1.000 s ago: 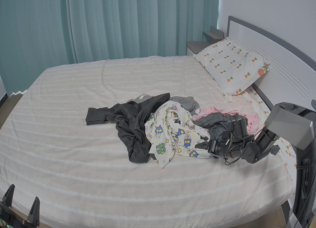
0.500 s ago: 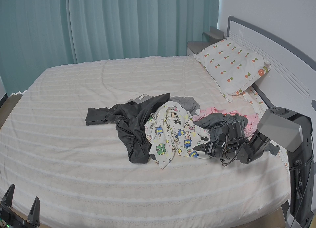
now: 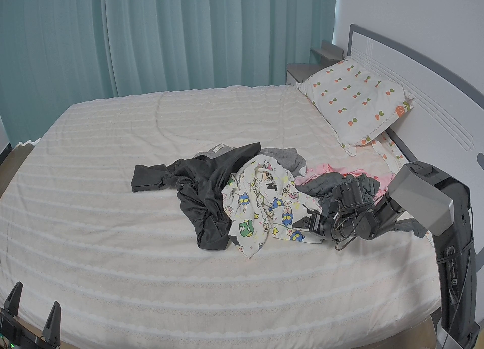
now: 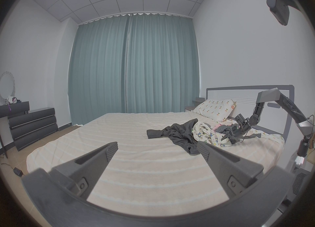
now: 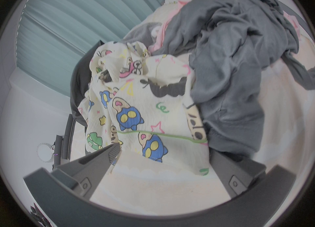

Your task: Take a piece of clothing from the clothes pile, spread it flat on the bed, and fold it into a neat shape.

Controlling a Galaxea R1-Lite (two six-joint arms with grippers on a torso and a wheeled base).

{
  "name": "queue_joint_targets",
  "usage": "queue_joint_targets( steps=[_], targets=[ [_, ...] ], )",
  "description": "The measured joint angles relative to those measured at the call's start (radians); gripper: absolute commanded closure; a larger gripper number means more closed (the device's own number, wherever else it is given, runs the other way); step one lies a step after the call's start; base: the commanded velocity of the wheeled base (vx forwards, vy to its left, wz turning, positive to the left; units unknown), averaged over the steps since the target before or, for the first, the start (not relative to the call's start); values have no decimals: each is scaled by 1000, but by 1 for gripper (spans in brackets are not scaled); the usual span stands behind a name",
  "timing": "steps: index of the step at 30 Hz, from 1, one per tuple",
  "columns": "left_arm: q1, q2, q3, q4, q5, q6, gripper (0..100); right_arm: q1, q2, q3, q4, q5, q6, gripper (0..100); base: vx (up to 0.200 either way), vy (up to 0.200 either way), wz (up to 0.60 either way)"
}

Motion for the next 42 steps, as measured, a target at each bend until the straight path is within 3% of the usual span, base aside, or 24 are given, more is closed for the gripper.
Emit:
queue_joint_targets(
  steps=[7, 16, 30, 35, 42],
  targets=[
    [0, 0, 0, 0, 0, 0, 0, 5, 9, -31, 27, 0, 6, 100, 0, 0, 0],
    [0, 0, 0, 0, 0, 0, 0, 4, -21, 68, 18, 15, 9, 100, 0, 0, 0],
    [0, 0, 0, 0, 0, 1, 0, 7, -239, 511, -126, 125, -6, 100, 0, 0, 0],
    [0, 0, 0, 0, 0, 1, 0, 9, -319, 703, -170, 173, -79, 100, 0, 0, 0],
    [0, 0, 0, 0, 0, 2, 0, 18, -390, 888, -204, 198, -316, 100, 0, 0, 0]
  ],
)
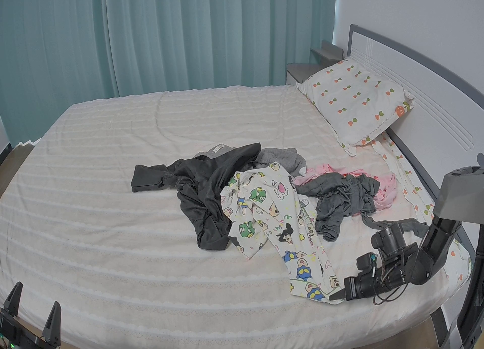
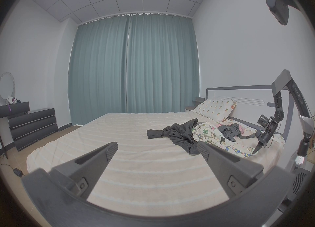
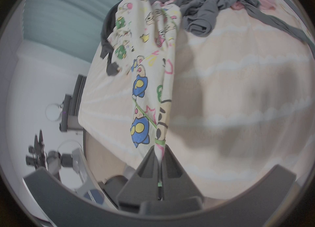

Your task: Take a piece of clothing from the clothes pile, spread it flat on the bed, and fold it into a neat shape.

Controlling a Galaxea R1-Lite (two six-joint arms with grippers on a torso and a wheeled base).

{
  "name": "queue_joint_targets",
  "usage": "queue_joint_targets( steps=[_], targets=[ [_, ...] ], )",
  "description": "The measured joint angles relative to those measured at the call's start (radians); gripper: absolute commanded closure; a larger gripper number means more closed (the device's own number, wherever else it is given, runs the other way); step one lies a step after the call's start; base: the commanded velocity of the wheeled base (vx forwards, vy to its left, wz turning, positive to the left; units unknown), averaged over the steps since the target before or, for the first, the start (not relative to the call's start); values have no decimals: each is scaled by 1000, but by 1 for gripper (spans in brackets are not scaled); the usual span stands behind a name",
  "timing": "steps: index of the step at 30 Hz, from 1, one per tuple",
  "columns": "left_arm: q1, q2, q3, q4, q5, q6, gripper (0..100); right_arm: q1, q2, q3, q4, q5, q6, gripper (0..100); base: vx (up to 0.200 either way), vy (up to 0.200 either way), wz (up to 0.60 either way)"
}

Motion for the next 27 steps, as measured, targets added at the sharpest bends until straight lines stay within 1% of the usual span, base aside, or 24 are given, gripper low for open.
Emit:
queue_joint_targets(
  steps=[2, 3, 7, 11, 14, 17, 20, 27],
  targets=[
    [0, 0, 0, 0, 0, 0, 0, 4, -7, 17, -16, -15, -14, 100, 0, 0, 0],
    [0, 0, 0, 0, 0, 0, 0, 5, -7, 21, -27, -25, -16, 0, 0, 0, 0],
    [0, 0, 0, 0, 0, -1, 0, 11, 10, 27, -93, -57, -22, 0, 0, 0, 0],
    [0, 0, 0, 0, 0, -1, 0, 17, 36, 34, -200, -65, -26, 0, 0, 0, 0],
    [0, 0, 0, 0, 0, -1, 0, 14, 69, 31, -316, -68, -22, 0, 0, 0, 0],
    [0, 0, 0, 0, 0, -1, 0, 2, 99, 13, -371, -74, -18, 0, 0, 0, 0],
    [0, 0, 0, 0, 0, -1, 0, -16, 123, -34, -372, -80, -17, 0, 0, 0, 0],
    [0, 0, 0, 0, 0, -2, 0, -48, 186, -217, -274, -87, -18, 0, 0, 0, 0]
  ],
)
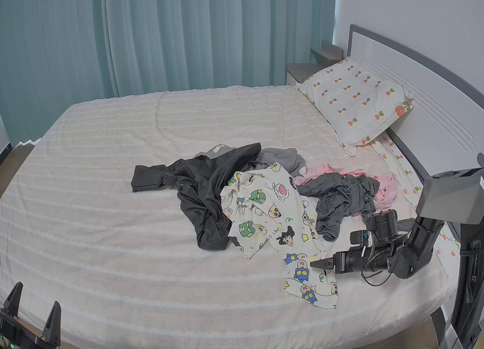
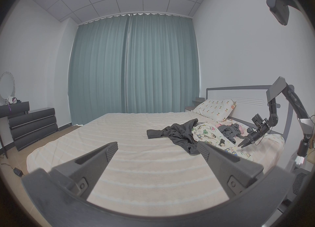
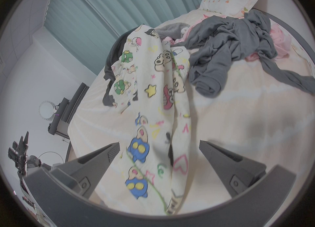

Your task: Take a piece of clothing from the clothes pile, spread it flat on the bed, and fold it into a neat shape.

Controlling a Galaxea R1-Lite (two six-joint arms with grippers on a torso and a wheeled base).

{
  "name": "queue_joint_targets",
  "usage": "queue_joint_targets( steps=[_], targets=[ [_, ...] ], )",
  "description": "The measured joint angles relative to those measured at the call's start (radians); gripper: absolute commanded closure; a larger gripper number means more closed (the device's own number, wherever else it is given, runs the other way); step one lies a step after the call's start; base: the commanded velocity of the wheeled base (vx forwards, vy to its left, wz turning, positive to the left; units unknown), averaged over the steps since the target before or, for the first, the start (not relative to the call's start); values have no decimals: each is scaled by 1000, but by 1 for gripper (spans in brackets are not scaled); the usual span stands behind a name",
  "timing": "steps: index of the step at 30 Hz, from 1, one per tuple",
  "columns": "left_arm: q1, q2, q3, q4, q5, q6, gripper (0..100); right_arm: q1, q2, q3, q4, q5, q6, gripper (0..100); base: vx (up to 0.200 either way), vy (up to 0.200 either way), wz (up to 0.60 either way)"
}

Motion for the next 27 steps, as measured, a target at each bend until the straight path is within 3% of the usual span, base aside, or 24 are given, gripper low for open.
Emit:
queue_joint_targets(
  steps=[6, 13, 14, 19, 27],
  targets=[
    [0, 0, 0, 0, 0, 0, 0, 4, 48, -127, 138, 5, -4, 0, 0, 0, 0],
    [0, 0, 0, 0, 0, 0, 0, 46, 98, -233, 175, -6, -3, 0, 0, 0, 0],
    [0, 0, 0, 0, 0, 0, 0, 57, 107, -245, 185, -8, -3, 100, 0, 0, 0],
    [0, 0, 0, 0, 0, 0, 0, 81, 131, -279, 243, -16, -5, 100, 0, 0, 0],
    [0, 0, 0, 0, 0, 0, 0, 84, 136, -276, 220, -12, 3, 100, 0, 0, 0]
  ],
)
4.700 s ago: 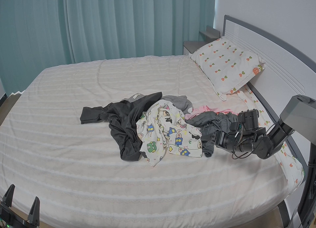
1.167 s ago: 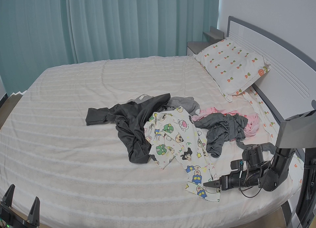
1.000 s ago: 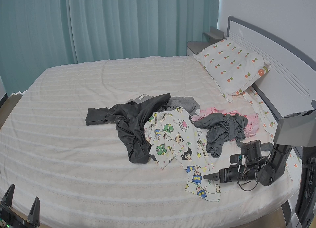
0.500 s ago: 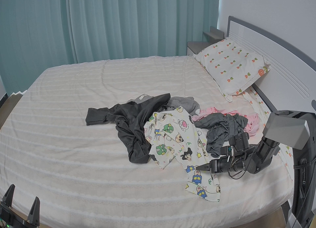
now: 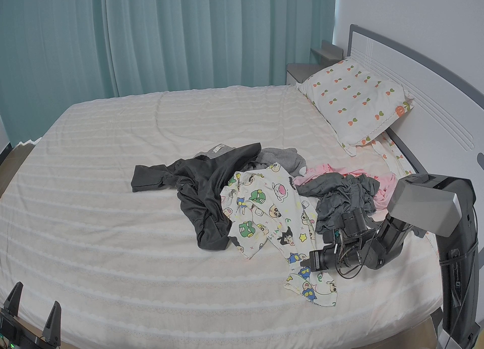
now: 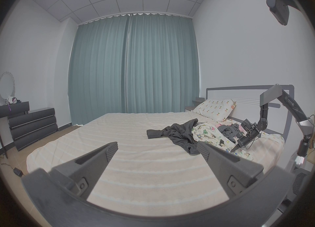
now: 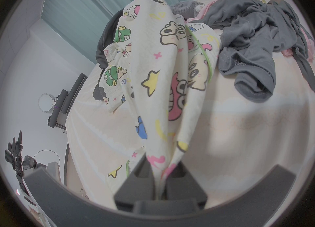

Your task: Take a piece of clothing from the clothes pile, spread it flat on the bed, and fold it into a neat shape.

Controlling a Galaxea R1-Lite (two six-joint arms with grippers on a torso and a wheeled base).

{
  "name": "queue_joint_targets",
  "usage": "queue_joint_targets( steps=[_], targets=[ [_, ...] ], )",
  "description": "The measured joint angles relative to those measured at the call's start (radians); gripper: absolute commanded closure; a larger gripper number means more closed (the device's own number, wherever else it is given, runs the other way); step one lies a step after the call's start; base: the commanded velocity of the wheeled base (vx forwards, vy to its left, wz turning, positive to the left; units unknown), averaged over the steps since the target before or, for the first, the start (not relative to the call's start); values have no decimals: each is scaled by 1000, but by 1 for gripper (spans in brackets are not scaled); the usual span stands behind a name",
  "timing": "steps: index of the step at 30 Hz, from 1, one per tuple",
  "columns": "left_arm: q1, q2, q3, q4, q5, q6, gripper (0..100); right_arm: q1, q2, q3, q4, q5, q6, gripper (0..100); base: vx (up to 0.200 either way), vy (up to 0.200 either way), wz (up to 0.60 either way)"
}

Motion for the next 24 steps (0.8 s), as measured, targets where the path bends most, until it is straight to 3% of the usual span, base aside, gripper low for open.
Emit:
queue_joint_targets(
  steps=[7, 19, 24],
  targets=[
    [0, 0, 0, 0, 0, 1, 0, -6, -35, 101, -214, 59, 66, 100, 0, 0, 0],
    [0, 0, 0, -4, -12, 12, 0, 30, -139, 466, -830, 181, 226, 100, 0, 0, 0],
    [-1, 22, -48, -25, -27, -34, 0, 58, -213, 557, -863, 196, 239, 100, 0, 0, 0]
  ],
)
